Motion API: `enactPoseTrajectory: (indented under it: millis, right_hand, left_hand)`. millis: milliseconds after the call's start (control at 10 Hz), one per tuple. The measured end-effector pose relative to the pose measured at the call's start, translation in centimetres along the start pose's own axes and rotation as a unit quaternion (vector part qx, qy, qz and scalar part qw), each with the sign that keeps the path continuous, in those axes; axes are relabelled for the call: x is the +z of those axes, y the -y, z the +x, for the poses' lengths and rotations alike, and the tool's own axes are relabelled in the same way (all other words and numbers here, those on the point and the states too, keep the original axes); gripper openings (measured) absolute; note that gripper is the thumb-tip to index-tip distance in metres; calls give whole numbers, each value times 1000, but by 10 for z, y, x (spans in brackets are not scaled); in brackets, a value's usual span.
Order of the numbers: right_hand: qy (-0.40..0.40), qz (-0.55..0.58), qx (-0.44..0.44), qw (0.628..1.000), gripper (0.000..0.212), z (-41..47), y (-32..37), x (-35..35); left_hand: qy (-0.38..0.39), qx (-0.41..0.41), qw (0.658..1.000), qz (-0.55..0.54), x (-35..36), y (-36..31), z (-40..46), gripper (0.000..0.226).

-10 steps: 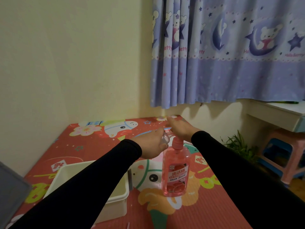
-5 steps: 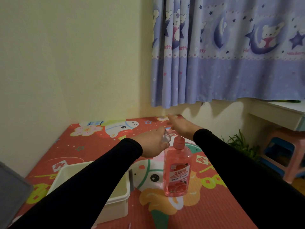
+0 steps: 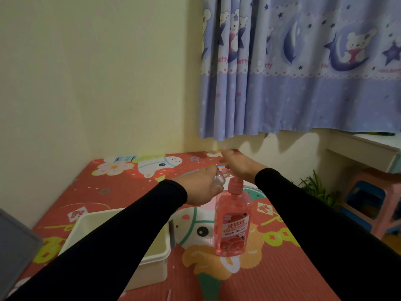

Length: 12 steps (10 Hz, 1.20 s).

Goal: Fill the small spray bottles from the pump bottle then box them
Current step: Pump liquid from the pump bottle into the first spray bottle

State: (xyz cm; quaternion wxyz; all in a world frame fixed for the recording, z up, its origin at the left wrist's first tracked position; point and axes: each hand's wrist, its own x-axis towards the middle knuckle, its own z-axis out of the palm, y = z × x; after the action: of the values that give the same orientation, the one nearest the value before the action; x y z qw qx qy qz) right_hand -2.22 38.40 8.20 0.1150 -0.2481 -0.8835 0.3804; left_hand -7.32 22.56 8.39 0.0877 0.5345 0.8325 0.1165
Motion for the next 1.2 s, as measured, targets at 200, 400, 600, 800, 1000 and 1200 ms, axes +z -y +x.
enactPoseTrajectory:
  millis: [200, 400, 600, 800, 1000, 1200]
  right_hand:
    - [21, -45, 3, 999, 56, -5, -8, 8]
    - [15, -3, 3, 1000, 61, 2, -3, 1]
    - [9, -15, 1, 1000, 61, -2, -3, 4]
    - [22, -45, 4, 999, 62, -5, -5, 6]
    - [14, 13, 8, 1000, 61, -3, 4, -2]
    - [4, -35, 21, 999, 61, -6, -7, 7]
  left_hand:
    - [16, -5, 1000, 4, 11, 2, -2, 42]
    - [12, -2, 1000, 8, 1, 0, 0, 46]
    - [9, -1, 1000, 3, 5, 2, 1, 45]
    - [18, -2, 1000, 19, 7, 0, 0, 45]
    - [10, 2, 1000, 6, -3, 0, 0, 48]
    - [21, 2, 1000, 22, 6, -1, -2, 48]
